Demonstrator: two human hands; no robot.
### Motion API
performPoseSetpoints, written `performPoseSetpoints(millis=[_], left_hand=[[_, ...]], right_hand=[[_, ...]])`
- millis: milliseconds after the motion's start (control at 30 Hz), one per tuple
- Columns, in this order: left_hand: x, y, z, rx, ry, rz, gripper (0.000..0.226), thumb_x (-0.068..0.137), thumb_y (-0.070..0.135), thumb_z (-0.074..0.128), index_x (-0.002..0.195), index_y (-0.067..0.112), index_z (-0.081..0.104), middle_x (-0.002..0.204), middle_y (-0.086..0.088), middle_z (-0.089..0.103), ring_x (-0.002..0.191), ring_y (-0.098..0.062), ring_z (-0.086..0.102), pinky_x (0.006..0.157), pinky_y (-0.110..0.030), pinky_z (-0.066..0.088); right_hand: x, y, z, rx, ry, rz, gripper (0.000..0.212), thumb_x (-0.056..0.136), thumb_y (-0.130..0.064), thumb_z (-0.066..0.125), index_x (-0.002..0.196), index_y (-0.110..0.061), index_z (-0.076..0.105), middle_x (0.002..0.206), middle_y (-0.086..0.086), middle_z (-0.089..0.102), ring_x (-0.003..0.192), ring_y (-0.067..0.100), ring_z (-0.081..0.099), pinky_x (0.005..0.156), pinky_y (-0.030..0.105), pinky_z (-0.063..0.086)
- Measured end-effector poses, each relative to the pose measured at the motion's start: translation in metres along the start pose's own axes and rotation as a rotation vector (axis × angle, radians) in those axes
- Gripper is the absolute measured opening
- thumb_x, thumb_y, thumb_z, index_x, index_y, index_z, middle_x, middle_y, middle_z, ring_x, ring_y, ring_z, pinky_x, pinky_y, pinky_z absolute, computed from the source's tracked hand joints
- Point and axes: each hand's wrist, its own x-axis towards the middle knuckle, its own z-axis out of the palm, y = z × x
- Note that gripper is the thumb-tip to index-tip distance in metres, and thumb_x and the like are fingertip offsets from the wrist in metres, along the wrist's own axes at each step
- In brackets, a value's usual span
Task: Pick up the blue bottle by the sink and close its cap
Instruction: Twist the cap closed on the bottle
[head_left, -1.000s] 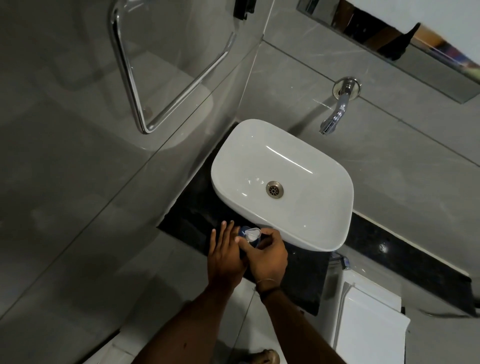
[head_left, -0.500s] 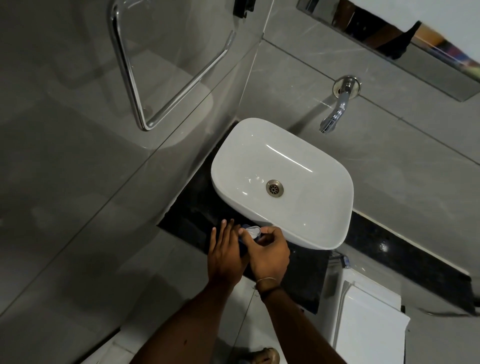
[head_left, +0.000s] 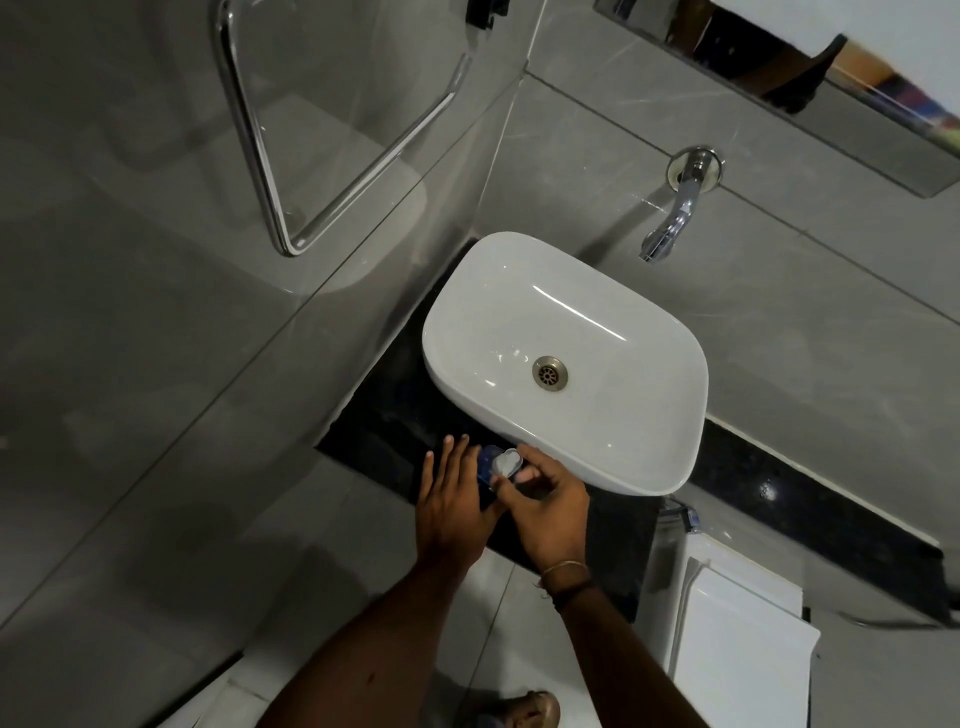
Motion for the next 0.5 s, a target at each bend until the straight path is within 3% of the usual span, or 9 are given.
performPoseSetpoints(millis=[133,333,433,500], left_hand=[[0.000,0.000,0.000,0.019,-0.011,-0.001,0.078,0.095,0.060,0.032,0.147,0.003,0.048,0.155,-0.015,0.048,0.151,-0.029,0.031,0.122,-0.056,0.028],[-0.001,0.000,0.000,0.014,0.002,-0.004,0.071,0.096,0.053,0.039,0.147,0.004,0.048,0.154,-0.014,0.049,0.152,-0.027,0.030,0.124,-0.052,0.025],[0.000,0.000,0.002,-0.044,0.016,-0.036,0.079,0.088,0.059,0.062,0.145,0.005,0.050,0.150,-0.015,0.055,0.146,-0.030,0.042,0.122,-0.051,0.032],[-0.001,0.001,0.003,-0.054,0.000,-0.069,0.084,0.084,0.062,0.068,0.146,0.009,0.049,0.147,-0.013,0.058,0.140,-0.029,0.049,0.119,-0.047,0.037]], right_hand=[[0.001,0.003,0.000,0.007,-0.013,-0.015,0.049,0.077,-0.006,0.090,0.119,-0.027,0.075,0.092,-0.014,0.073,0.090,-0.016,0.067,0.080,-0.001,0.051],[0.000,0.007,-0.001,0.114,-0.034,0.063,0.057,0.074,-0.021,0.093,0.128,-0.020,0.073,0.108,0.001,0.076,0.101,0.011,0.073,0.092,0.024,0.061],[0.000,0.014,0.001,0.339,0.071,0.352,0.027,0.091,-0.031,0.077,0.117,-0.024,0.074,0.115,0.009,0.076,0.108,0.022,0.072,0.097,0.040,0.060],[0.002,0.016,0.002,0.472,0.010,0.638,0.022,0.100,-0.042,0.062,0.111,-0.026,0.073,0.121,0.009,0.075,0.108,0.025,0.069,0.095,0.045,0.056]])
